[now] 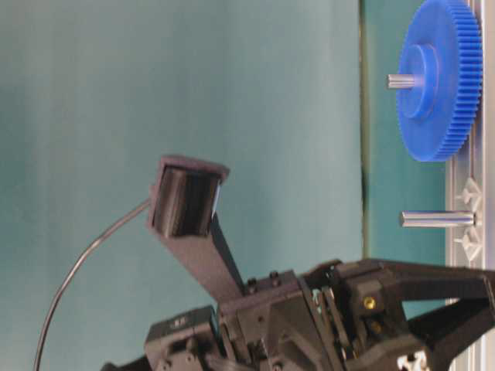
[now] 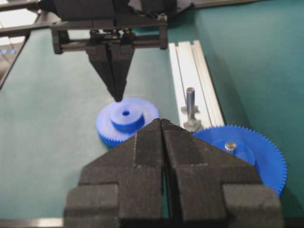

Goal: Find the location of the shaft and insert the small gear.
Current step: 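Rotate the left gripper vertical and lower it over the small blue gear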

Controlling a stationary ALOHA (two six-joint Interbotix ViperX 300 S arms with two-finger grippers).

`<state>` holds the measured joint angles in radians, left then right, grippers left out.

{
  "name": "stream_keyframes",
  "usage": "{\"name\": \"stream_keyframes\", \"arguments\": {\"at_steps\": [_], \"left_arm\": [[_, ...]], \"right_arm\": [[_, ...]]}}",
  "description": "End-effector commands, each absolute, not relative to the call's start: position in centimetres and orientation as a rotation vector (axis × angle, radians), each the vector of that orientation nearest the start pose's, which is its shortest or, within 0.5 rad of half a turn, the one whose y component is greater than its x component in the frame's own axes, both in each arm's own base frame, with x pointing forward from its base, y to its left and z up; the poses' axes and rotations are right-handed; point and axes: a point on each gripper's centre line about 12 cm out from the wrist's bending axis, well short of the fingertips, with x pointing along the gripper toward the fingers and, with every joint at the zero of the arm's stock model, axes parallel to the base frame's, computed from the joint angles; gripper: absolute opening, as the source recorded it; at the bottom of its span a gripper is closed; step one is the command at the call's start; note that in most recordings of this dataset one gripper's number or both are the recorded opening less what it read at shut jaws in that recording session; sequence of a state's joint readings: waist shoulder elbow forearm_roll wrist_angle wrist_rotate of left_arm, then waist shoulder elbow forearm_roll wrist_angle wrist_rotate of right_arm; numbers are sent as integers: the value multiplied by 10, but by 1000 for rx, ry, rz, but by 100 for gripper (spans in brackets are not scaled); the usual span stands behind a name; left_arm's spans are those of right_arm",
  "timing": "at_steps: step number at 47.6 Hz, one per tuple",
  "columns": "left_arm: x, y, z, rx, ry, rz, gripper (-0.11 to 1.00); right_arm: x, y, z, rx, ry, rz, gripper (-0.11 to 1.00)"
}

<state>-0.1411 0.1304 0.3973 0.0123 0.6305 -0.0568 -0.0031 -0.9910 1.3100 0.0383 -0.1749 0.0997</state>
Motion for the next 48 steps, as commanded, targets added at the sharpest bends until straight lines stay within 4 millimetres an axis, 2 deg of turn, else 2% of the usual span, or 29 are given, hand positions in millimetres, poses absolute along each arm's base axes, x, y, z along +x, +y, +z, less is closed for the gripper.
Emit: {"name": "stream_keyframes", "arguments": {"at_steps": [1,48], "left_arm": [[407,-59,169,50,1136,-97,-2],[411,-60,172,95,1213,-117,-2]], "right_arm": [[185,-2,234,148,129,-21,-2],[185,-2,232,148,134,-22,-2]]}}
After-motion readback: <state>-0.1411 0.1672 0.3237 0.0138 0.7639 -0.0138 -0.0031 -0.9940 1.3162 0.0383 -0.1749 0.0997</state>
